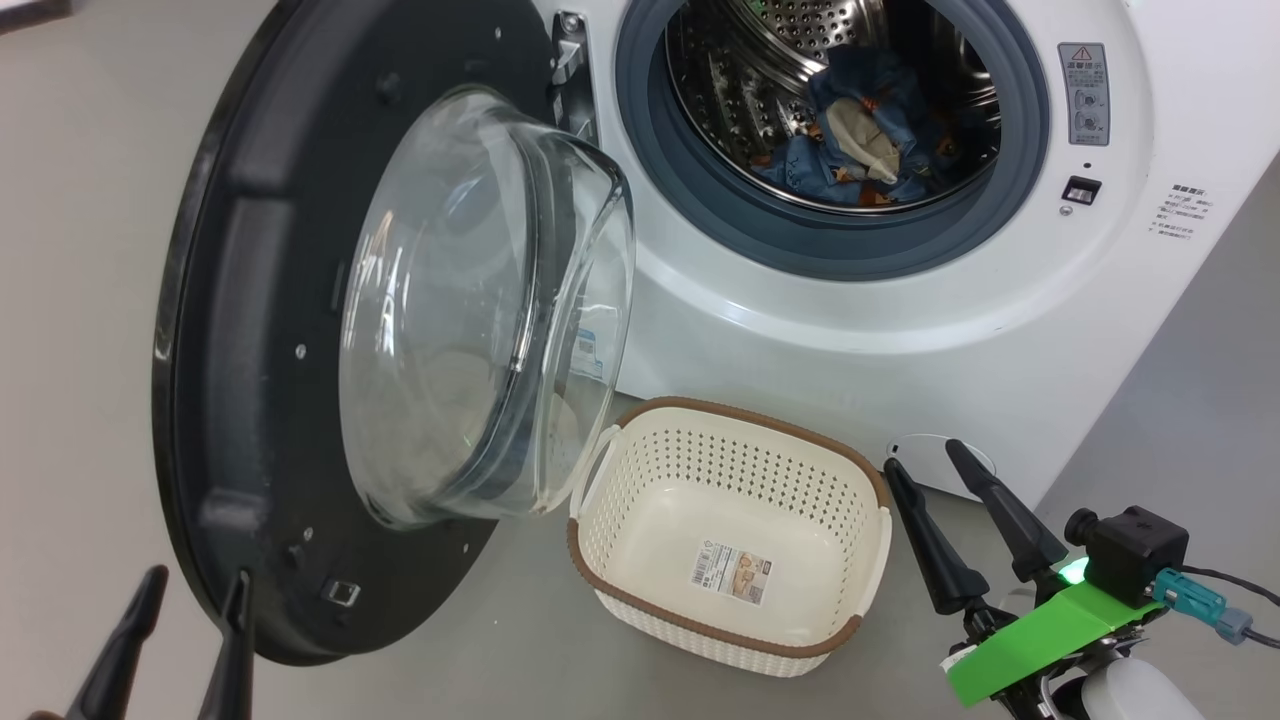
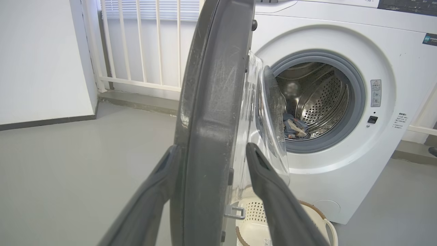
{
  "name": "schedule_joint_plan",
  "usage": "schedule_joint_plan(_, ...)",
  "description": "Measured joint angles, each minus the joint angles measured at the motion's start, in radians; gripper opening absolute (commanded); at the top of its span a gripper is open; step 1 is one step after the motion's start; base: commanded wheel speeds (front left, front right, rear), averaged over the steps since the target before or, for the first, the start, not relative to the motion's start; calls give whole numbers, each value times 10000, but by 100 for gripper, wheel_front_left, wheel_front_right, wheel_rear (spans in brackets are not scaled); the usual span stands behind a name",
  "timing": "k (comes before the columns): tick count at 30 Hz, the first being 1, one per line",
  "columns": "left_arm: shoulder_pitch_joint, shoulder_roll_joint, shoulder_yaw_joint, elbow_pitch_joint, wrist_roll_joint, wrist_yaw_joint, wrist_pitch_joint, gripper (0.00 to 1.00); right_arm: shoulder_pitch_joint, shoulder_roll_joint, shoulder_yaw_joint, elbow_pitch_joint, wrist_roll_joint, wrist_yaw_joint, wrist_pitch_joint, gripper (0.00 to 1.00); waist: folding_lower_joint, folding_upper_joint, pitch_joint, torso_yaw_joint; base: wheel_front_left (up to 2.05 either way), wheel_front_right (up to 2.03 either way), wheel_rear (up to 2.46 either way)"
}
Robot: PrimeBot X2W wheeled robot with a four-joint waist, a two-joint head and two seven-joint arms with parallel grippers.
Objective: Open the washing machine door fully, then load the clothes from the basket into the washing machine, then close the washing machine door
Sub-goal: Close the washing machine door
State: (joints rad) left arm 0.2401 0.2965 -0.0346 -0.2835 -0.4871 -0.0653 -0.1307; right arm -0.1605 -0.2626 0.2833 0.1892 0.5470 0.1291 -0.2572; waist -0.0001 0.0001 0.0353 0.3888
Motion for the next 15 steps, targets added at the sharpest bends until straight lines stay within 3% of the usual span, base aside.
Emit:
schedule_joint_plan(9,-56,326,359,-520,-284,48,360,100,0,-19,-29,-17,0,0,0,100,0,0,97,55,0,0,0)
schedule_joint_plan(10,-58,382,405,-552,-341,94,383,92,0,-21,-29,-19,0,0,0,100,1,0,110,54,0,0,0)
schedule_joint_plan(11,-58,416,443,-581,-380,94,385,77,0,-21,-33,-25,0,0,0,100,0,0,121,56,0,0,0)
schedule_joint_plan(13,-79,437,483,-658,-495,92,431,34,0,-21,-40,-29,0,0,0,100,0,0,129,68,0,0,0)
schedule_joint_plan(14,-104,466,487,-706,-548,92,481,0,0,-23,-44,-31,0,0,0,100,0,0,132,75,0,0,0)
schedule_joint_plan(15,-151,491,500,-759,-625,88,531,0,0,-25,-48,-35,0,0,0,100,0,0,133,82,0,0,0)
